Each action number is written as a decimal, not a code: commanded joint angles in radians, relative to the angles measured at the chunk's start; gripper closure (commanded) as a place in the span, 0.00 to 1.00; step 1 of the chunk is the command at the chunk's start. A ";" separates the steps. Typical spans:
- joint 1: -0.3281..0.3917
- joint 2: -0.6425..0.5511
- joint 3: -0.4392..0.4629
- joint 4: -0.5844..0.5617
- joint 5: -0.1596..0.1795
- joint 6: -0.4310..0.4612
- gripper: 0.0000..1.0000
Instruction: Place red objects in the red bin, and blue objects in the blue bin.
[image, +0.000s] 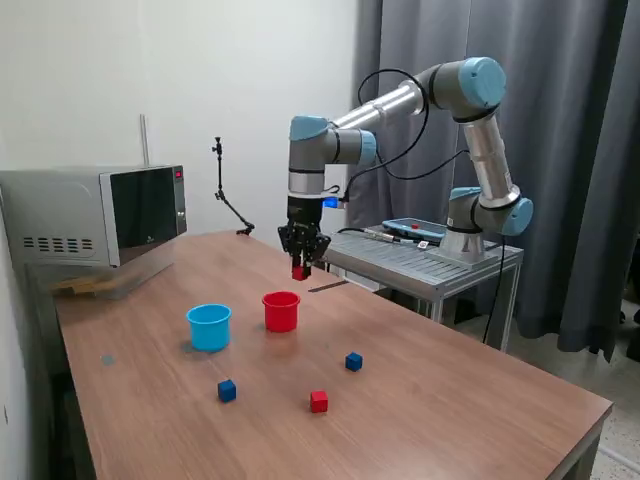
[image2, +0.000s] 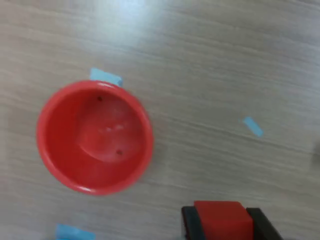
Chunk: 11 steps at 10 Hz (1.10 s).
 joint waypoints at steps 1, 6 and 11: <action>-0.042 0.002 0.009 -0.001 0.003 0.029 1.00; -0.107 0.005 0.026 -0.013 0.013 0.093 1.00; -0.134 0.017 0.027 -0.024 0.014 0.102 1.00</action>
